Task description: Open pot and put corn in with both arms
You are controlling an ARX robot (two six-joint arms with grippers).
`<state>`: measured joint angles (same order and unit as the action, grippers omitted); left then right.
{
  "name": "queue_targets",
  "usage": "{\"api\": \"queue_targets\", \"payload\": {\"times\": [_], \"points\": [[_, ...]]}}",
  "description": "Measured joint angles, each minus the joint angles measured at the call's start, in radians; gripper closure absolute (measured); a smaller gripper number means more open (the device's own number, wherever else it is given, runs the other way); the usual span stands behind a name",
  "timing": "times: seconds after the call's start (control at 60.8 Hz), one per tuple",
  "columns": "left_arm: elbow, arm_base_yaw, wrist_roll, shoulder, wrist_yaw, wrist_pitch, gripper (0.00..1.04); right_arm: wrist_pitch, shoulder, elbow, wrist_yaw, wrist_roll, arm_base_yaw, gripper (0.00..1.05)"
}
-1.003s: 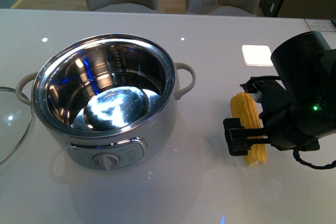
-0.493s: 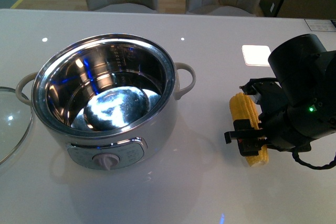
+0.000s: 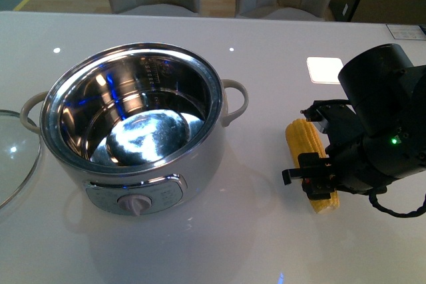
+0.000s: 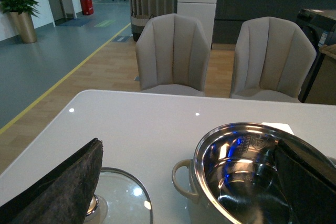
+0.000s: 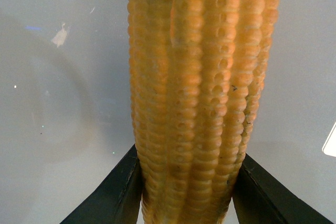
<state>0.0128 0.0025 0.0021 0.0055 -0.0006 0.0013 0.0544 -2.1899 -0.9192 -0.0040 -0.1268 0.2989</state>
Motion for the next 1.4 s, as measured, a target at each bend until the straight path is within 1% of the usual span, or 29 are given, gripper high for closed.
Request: {"api": "queue_targets", "payload": {"times": [0.148,0.23,0.329,0.543,0.691,0.839,1.003,1.217,1.398], "points": [[0.0,0.0,0.0,0.0,0.0,0.0,0.07,0.0,0.043,0.016,-0.018,0.006,-0.017,0.72],[0.0,0.0,0.0,0.0,0.0,0.0,0.07,0.0,0.071,0.024,-0.024,0.011,-0.027,0.73],[0.0,0.0,0.0,0.0,0.0,0.0,0.07,0.0,0.105,0.036,-0.034,0.016,-0.039,0.77],[0.0,0.0,0.0,0.0,0.0,0.0,0.07,-0.007,0.182,0.062,-0.069,0.023,-0.044,0.78],[0.0,0.0,0.0,0.0,0.0,0.0,0.07,-0.023,0.265,0.066,-0.105,0.022,-0.029,0.79],[0.0,0.0,0.0,0.0,0.0,0.0,0.07,-0.045,0.348,0.064,-0.14,0.021,0.01,0.79],[0.0,0.0,0.0,0.0,0.0,0.0,0.07,-0.062,0.409,0.038,-0.167,0.013,0.077,0.78],[0.0,0.0,0.0,0.0,0.0,0.0,0.07,-0.08,0.42,-0.013,-0.182,-0.011,0.174,0.77],[0.0,0.0,0.0,0.0,0.0,0.0,0.07,-0.094,0.397,-0.087,-0.188,-0.034,0.231,0.76]]}}
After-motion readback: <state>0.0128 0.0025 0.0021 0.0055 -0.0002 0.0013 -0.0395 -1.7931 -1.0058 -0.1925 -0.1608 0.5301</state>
